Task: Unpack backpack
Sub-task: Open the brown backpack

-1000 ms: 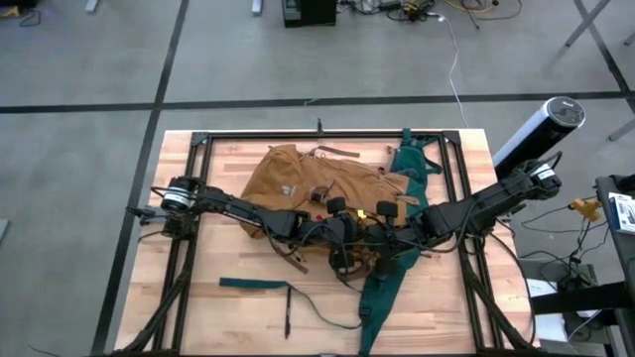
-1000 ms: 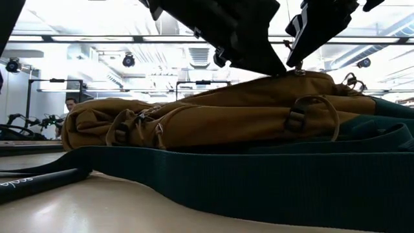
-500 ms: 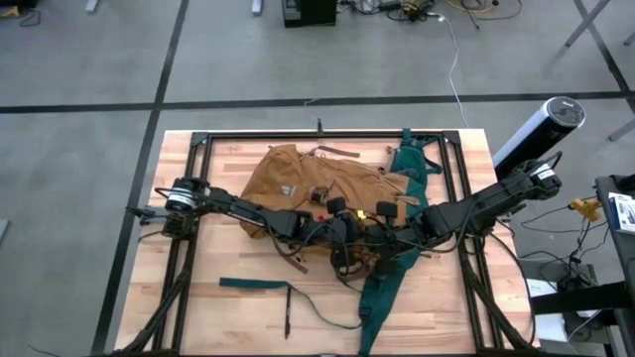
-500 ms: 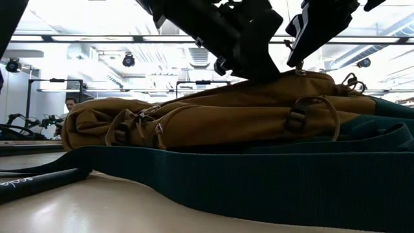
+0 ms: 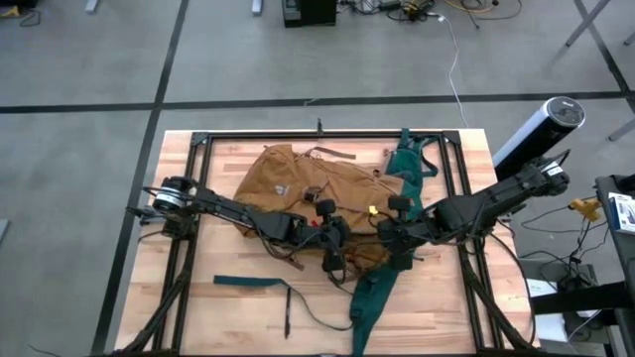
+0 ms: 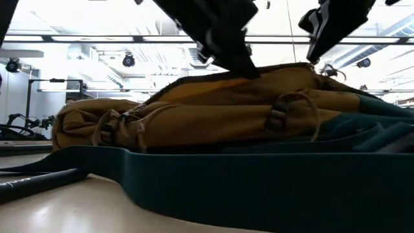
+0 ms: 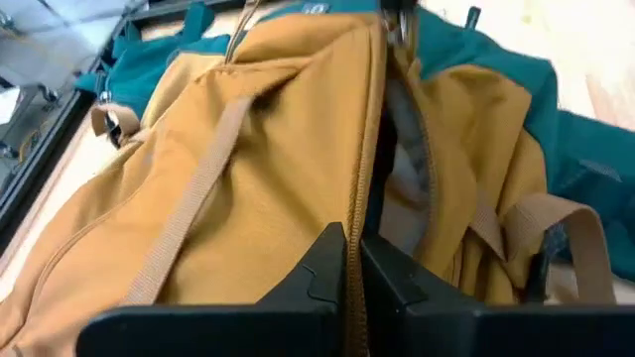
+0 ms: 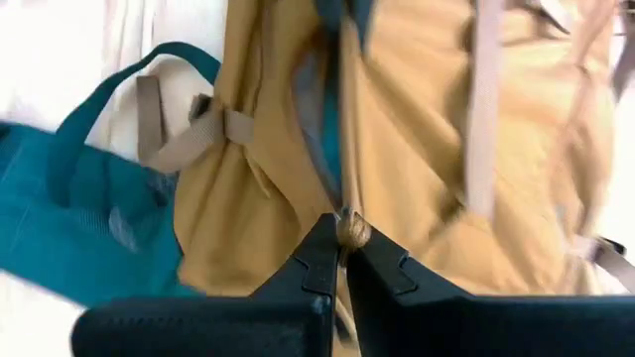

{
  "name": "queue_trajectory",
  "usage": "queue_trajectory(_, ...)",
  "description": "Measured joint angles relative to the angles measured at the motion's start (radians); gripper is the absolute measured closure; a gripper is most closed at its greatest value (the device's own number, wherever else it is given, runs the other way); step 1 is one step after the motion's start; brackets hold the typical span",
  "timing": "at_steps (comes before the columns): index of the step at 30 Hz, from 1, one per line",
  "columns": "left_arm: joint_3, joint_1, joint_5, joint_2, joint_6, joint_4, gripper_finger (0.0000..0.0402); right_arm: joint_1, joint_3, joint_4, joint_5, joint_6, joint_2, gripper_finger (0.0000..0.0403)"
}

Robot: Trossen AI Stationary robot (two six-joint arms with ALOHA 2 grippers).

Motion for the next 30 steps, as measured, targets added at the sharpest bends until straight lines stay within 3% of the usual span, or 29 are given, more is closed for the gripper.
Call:
queue_trajectory(6, -0.005, -0.056, 0.000, -0.029, -0.045, -0.113, 0.0400, -0.022, -0.014, -0.131, 0.060, -0.069, -0.087, 0.0402)
queue_trajectory(10, -0.005, -0.090, 0.003, -0.068, -0.053, -0.132, 0.0401, -0.081, -0.065, -0.100, 0.122, -0.134, -0.108, 0.0402)
queue_trajectory(13, -0.004, -0.099, -0.025, -0.100, -0.061, -0.163, 0.0401, -0.121, -0.103, 0.007, 0.060, -0.152, -0.119, 0.0402)
queue_trajectory(18, -0.004, -0.090, -0.050, -0.129, -0.100, -0.196, 0.0401, -0.111, -0.144, 0.258, -0.227, -0.121, -0.119, 0.0402)
queue_trajectory(20, -0.004, -0.089, -0.069, -0.132, -0.103, -0.196, 0.0401, -0.093, -0.155, 0.344, -0.286, -0.083, -0.116, 0.0403)
queue_trajectory(24, -0.004, -0.083, -0.082, -0.132, -0.107, -0.193, 0.0401, -0.059, -0.177, 0.458, -0.298, -0.021, -0.091, 0.0386)
queue_trajectory(30, -0.004, -0.075, -0.085, -0.132, -0.109, -0.189, 0.0402, -0.057, -0.217, 0.517, -0.244, 0.059, -0.005, 0.0295)
